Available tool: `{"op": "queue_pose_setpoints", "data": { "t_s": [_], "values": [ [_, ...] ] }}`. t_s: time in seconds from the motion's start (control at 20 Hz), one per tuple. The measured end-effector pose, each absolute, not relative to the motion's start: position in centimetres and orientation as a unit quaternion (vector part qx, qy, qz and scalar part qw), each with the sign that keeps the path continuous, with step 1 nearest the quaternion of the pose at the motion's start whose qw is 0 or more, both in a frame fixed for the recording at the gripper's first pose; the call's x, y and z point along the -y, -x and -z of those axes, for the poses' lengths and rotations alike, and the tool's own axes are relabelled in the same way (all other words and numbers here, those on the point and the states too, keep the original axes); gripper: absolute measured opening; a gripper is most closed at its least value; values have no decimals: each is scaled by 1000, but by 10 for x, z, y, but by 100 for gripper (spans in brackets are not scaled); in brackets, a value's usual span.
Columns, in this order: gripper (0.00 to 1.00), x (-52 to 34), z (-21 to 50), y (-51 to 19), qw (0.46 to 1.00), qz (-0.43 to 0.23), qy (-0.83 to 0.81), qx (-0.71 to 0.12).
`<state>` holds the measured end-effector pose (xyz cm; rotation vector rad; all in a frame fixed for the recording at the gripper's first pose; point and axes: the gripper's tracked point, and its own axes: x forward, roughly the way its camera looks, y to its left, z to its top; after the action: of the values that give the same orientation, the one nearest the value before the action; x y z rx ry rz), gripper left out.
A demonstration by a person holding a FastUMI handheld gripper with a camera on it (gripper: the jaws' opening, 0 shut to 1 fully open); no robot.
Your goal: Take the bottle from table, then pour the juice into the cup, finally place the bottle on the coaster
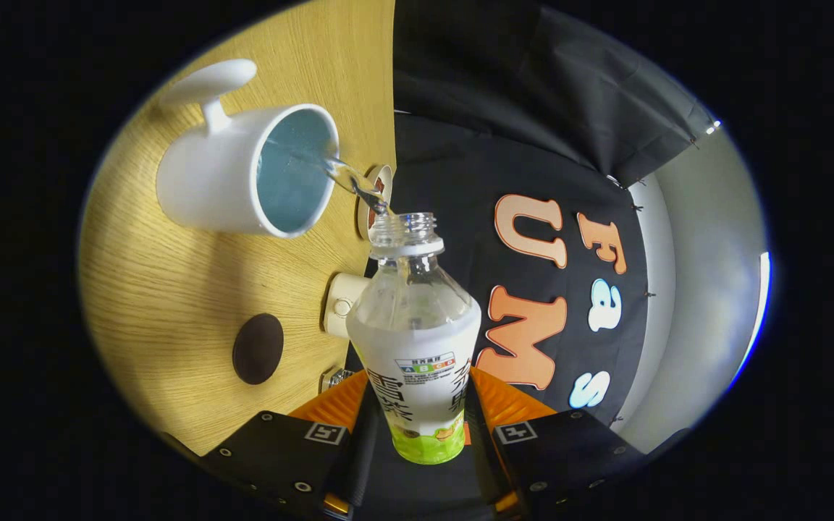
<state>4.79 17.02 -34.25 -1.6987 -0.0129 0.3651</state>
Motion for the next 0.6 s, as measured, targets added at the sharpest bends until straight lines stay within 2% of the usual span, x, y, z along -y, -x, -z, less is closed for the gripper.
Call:
{"op": "queue_pose_setpoints", "data": {
  "t_s": [0.6],
  "values": [
    [60,-172,334,-53,630,-153,761,23]
  ]
}}
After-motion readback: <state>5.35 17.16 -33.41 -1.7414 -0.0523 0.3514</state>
